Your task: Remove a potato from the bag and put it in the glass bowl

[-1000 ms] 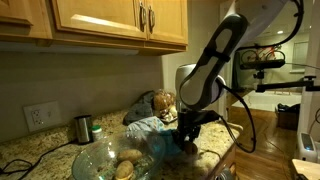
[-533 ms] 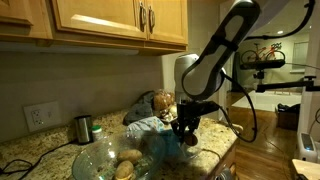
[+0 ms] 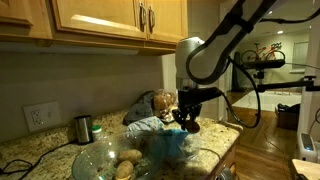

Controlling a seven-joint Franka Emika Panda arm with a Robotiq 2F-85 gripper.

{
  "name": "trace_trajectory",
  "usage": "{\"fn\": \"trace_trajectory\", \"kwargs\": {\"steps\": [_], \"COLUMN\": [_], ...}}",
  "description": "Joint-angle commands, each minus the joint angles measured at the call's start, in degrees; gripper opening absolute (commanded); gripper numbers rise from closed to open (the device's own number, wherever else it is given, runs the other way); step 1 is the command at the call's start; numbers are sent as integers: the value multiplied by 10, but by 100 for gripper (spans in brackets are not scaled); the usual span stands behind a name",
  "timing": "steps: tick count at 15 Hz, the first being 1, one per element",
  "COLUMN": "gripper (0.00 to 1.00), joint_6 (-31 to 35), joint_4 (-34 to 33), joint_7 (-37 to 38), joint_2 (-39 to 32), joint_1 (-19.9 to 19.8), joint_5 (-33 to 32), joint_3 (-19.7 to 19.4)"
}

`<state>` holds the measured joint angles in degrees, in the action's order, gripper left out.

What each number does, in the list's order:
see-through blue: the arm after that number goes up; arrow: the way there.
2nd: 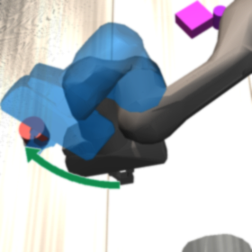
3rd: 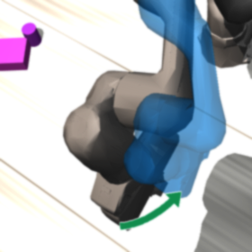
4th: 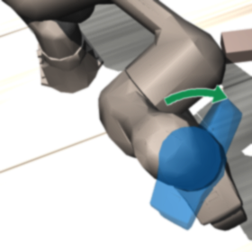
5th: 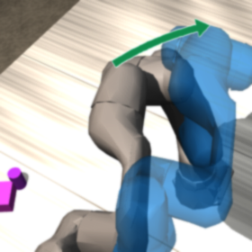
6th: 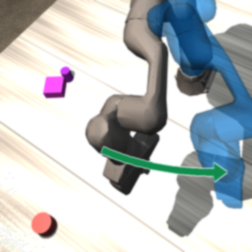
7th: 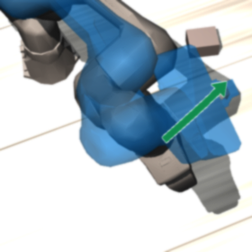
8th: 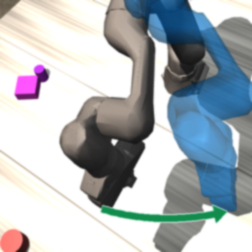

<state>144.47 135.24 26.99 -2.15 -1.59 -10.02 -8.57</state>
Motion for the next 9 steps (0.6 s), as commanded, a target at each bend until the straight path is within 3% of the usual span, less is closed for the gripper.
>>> {"fn": "trace_trajectory", "kwargs": {"steps": [1, 4, 9], "gripper": [20, 20, 20], "joint_6": [-17, -10, -11], "joint_4": [23, 17, 3], "joint_7": [-20, -56, -191], "joint_2": [68, 86, 103], "joint_1": [-11, -13, -2], "joint_5": [-16, -20, 23], "joint_3": [13, 24, 42]}}
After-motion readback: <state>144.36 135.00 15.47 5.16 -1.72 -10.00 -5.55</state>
